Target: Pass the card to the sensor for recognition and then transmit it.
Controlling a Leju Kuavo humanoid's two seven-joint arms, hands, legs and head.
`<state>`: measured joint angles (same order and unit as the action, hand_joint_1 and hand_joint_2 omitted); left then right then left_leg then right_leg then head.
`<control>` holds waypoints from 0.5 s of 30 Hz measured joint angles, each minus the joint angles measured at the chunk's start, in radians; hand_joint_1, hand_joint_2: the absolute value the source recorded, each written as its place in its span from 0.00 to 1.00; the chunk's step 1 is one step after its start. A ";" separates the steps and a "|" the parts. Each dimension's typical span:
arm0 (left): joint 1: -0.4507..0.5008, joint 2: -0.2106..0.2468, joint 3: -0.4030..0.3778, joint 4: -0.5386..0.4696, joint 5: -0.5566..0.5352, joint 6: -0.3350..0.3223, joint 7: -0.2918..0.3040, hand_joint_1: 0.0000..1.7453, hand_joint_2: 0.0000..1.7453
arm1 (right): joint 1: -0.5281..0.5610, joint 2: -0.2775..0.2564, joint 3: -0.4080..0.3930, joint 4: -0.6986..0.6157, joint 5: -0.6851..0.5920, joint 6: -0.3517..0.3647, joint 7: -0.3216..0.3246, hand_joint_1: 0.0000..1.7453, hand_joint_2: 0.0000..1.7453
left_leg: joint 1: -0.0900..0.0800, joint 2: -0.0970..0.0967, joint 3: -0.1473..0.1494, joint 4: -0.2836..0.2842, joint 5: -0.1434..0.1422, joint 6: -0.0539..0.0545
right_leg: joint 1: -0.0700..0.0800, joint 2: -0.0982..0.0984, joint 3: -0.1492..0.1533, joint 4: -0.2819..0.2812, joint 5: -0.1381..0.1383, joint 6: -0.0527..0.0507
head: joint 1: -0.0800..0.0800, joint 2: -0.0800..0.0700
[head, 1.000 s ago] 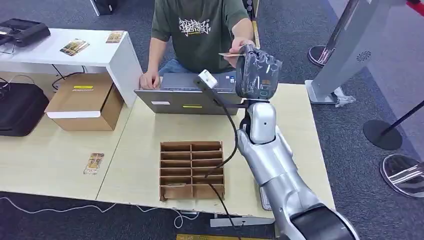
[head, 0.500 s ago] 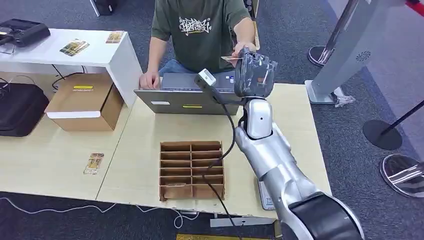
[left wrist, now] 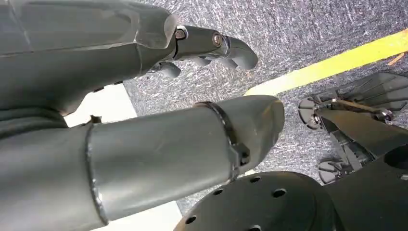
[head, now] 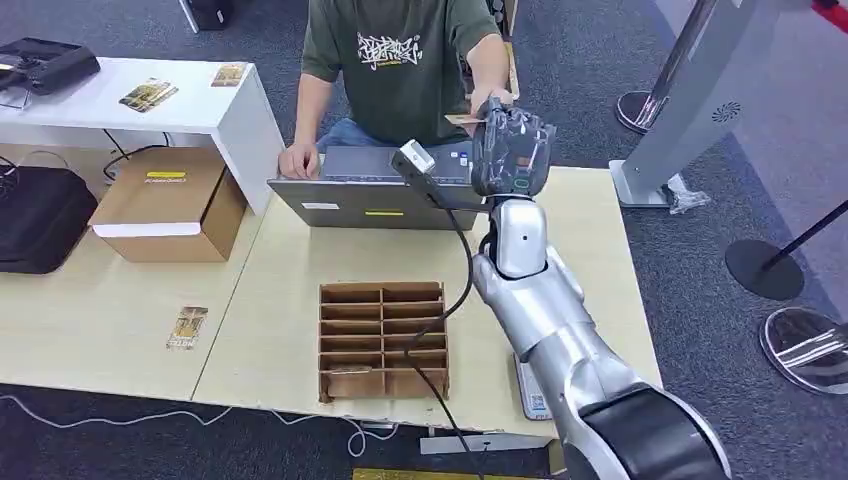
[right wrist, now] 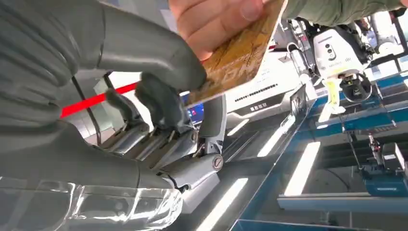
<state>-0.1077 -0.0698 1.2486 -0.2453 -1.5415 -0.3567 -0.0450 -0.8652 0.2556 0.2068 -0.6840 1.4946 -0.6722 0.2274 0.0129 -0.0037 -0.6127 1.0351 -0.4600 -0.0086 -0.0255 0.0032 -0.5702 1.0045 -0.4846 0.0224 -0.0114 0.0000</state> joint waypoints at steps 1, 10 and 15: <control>0.000 0.000 0.000 0.000 0.000 0.000 0.000 0.00 0.00 | 0.000 0.000 0.000 0.000 0.000 0.000 0.000 0.27 1.00 | 0.000 0.000 0.000 0.000 0.000 0.000 | 0.000 0.000 0.000 0.000 0.000 0.000 | 0.000 0.000; 0.000 0.000 -0.002 0.000 0.004 0.001 -0.002 0.00 0.00 | 0.000 -0.002 0.000 -0.008 0.000 0.000 -0.003 0.00 1.00 | 0.000 0.000 0.000 0.000 0.000 0.000 | 0.000 0.000 0.000 0.000 0.000 0.000 | 0.000 0.000; 0.001 0.000 -0.002 0.000 0.009 0.003 -0.005 0.00 0.00 | 0.000 -0.003 0.000 -0.008 0.000 0.000 -0.006 0.00 1.00 | 0.000 0.000 0.000 0.000 0.000 0.000 | 0.000 0.000 0.000 0.000 0.000 0.000 | 0.000 0.000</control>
<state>-0.1068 -0.0698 1.2463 -0.2453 -1.5328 -0.3540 -0.0496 -0.8648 0.2525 0.2068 -0.6920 1.4942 -0.6722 0.2213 0.0129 -0.0037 -0.6129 1.0351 -0.4601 -0.0086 -0.0255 0.0032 -0.5702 1.0045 -0.4846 0.0224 -0.0114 0.0000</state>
